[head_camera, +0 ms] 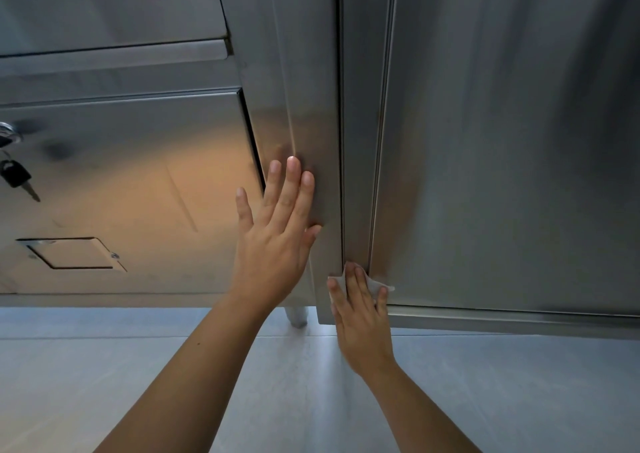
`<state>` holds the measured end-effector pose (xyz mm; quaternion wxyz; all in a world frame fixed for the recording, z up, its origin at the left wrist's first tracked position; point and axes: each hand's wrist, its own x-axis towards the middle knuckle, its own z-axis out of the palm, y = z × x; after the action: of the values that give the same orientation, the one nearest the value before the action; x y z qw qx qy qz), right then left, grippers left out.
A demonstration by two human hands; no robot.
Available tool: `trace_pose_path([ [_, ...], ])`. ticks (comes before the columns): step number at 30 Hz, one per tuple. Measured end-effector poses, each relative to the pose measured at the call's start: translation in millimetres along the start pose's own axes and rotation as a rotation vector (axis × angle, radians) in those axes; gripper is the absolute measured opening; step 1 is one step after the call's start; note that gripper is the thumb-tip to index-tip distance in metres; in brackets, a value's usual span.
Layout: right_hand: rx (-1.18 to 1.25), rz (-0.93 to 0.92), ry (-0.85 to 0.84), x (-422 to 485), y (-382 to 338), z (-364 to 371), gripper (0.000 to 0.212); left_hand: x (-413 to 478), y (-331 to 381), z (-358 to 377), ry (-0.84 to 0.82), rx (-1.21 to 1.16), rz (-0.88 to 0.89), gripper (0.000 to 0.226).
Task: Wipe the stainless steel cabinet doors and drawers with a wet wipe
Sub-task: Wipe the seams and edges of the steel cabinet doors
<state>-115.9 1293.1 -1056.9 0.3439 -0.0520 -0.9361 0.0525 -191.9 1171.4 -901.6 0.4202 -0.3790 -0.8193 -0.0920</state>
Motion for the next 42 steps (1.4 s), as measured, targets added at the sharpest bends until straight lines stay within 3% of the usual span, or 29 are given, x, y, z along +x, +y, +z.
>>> trace_pose_path([
  [9, 0.052, -0.028, 0.133, 58, -7, -46, 0.049, 33, -1, -12, 0.140, -0.069, -0.057, 0.049],
  [14, 0.124, 0.011, 0.228, 106, -19, -92, 0.063, 45, -12, -18, 0.177, -0.013, 0.024, 0.057],
  [18, 0.152, 0.042, 0.288, 140, -30, -127, 0.060, 61, -23, -29, 0.219, 0.010, 0.084, 0.054],
  [22, 0.180, 0.026, 0.290, 173, -37, -163, 0.043, 79, -29, -38, 0.271, -0.004, 0.090, 0.052],
  [36, 0.146, -0.022, 0.360, 275, -56, -280, 0.051, 175, -51, -114, 0.312, -0.045, 0.095, 0.053],
  [42, 0.100, -0.042, 0.306, 318, -64, -334, 0.050, 227, -57, -154, 0.343, -0.023, 0.055, 0.050],
])
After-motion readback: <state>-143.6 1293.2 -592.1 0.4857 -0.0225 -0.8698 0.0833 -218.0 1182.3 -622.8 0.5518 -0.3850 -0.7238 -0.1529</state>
